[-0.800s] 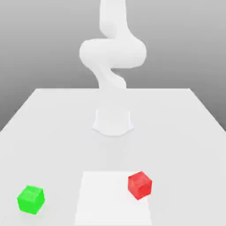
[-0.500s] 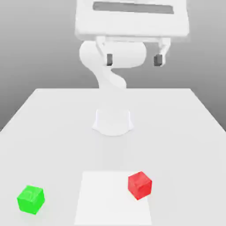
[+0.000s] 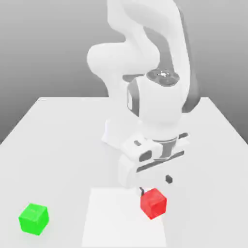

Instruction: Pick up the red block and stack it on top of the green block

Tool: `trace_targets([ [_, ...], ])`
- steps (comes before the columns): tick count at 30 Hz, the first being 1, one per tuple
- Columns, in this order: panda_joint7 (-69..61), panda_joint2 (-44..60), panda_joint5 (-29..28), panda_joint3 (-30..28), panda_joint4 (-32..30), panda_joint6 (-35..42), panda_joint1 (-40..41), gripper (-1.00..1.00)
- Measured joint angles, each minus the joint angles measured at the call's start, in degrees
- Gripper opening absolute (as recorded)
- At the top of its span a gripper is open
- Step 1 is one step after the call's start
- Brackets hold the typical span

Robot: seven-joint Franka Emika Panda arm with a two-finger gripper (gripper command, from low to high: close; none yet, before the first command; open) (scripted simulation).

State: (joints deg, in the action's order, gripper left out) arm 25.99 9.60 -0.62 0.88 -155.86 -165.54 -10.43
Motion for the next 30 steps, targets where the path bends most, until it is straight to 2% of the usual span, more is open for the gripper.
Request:
trace_targets([
  [2,0.1,4.1,-0.2,-0.2,0.6,-3.5,-0.1,0.00],
  [3,0.1,5.3,-0.3,-0.2,0.7,-4.5,-0.1,-1.00],
  [10,0.3,5.2,-0.5,-0.2,0.7,-4.4,-0.1,-1.00],
  [16,-0.2,-5.8,0.4,0.3,-0.8,5.1,0.4,-1.00],
  [27,20.4,-2.6,4.0,-13.6,13.2,16.2,20.7,-1.00],
  [30,21.8,1.7,6.6,-15.3,15.5,14.4,23.0,-1.00],
])
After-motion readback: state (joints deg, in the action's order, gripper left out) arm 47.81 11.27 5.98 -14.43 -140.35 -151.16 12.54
